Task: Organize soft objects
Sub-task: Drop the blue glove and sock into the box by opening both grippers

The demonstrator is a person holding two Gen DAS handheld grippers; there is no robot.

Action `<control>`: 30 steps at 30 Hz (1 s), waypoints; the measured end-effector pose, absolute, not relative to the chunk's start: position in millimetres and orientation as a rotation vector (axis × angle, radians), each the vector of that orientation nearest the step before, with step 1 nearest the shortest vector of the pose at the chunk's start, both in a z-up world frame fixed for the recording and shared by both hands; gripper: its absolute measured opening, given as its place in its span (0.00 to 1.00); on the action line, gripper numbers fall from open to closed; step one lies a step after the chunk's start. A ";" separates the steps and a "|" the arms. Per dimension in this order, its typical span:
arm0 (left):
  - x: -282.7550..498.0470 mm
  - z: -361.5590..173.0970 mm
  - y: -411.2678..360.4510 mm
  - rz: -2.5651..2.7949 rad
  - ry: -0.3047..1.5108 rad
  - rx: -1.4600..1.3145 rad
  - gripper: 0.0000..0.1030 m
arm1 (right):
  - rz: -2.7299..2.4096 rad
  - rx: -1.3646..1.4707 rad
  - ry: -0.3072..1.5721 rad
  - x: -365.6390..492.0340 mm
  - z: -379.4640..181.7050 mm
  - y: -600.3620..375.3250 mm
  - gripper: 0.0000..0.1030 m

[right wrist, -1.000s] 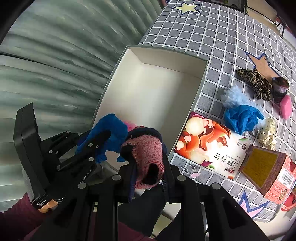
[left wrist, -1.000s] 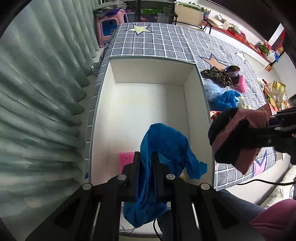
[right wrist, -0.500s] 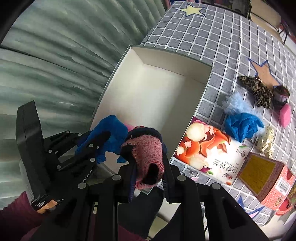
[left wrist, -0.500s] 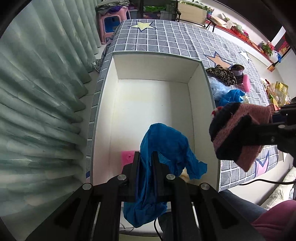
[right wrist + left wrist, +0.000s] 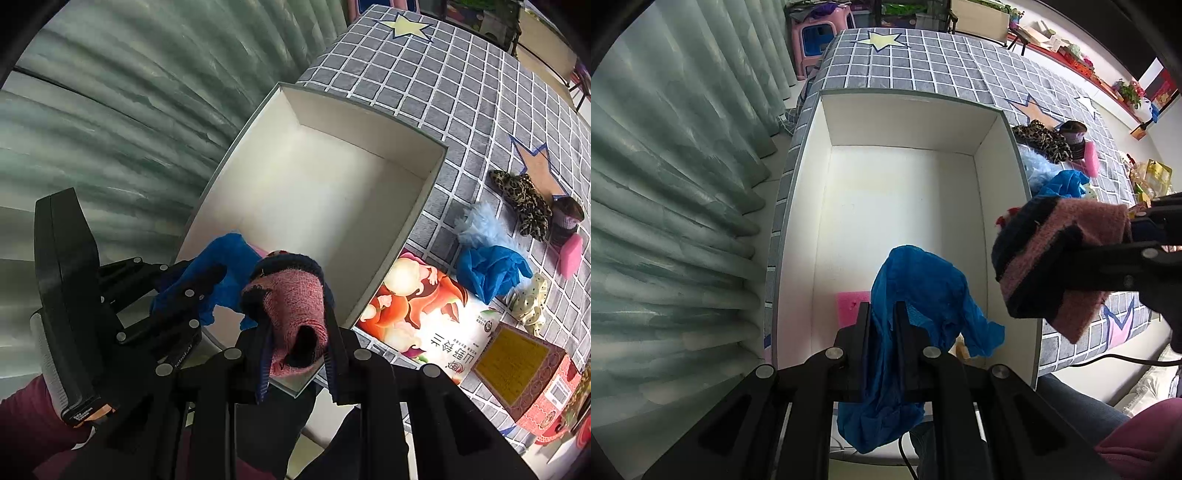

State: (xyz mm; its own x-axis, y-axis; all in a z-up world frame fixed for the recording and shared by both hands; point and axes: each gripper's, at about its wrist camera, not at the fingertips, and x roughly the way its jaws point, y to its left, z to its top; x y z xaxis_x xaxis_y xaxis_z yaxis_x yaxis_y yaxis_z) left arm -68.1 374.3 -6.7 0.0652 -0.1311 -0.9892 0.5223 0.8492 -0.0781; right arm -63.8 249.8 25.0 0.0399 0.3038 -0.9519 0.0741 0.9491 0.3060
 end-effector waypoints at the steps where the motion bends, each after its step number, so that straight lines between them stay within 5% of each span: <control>1: -68.1 -7.1 374.3 -0.507 1.428 0.338 0.12 | 0.180 0.304 1.529 -63.2 24.3 250.4 0.25; 6: -69.1 -7.7 372.0 -0.518 1.431 0.340 0.13 | 0.181 0.302 1.535 -59.8 20.5 253.1 0.25; 8: -71.7 -3.1 369.9 -0.540 1.405 0.339 0.21 | 0.181 0.304 1.534 -58.9 20.0 253.7 0.25; 10: -73.9 0.8 368.4 -0.548 1.381 0.348 0.50 | 0.184 0.304 1.532 -58.7 20.1 254.7 0.25; 12: -74.5 3.6 368.2 -0.546 1.362 0.351 0.66 | 0.187 0.311 1.530 -59.1 19.6 254.8 0.25; 14: -74.2 4.4 367.7 -0.541 1.361 0.355 0.70 | 0.186 0.325 1.526 -59.5 19.8 253.0 0.28; 15: -73.5 3.4 367.2 -0.536 1.368 0.357 0.73 | 0.186 0.333 1.522 -59.8 19.9 251.6 0.43; 16: -71.7 1.8 367.8 -0.528 1.385 0.353 0.77 | 0.184 0.344 1.516 -60.2 20.2 249.8 0.71; 17: -70.7 0.4 367.4 -0.520 1.395 0.359 0.77 | 0.176 0.356 1.511 -60.6 20.6 247.6 0.78; 20: -68.2 -2.1 366.3 -0.498 1.406 0.373 0.77 | 0.156 0.377 1.500 -61.9 21.5 242.0 0.80; 21: -68.0 -1.7 365.7 -0.491 1.405 0.375 0.78 | 0.151 0.390 1.496 -62.3 22.1 239.7 0.84; 22: -67.3 -1.6 364.7 -0.482 1.405 0.380 0.80 | 0.137 0.394 1.492 -62.5 23.1 236.9 1.00; 30: -60.5 2.4 360.9 -0.479 1.440 0.331 0.94 | 0.081 0.350 1.460 -65.5 33.8 226.3 1.00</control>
State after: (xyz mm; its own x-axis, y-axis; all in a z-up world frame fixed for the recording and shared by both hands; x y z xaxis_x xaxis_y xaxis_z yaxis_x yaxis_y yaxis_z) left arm -60.5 360.9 2.4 0.0624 -0.1145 -0.9915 0.5022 0.8621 -0.0680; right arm -65.5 226.3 33.8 0.1182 0.2643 -0.9572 0.1571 0.9468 0.2809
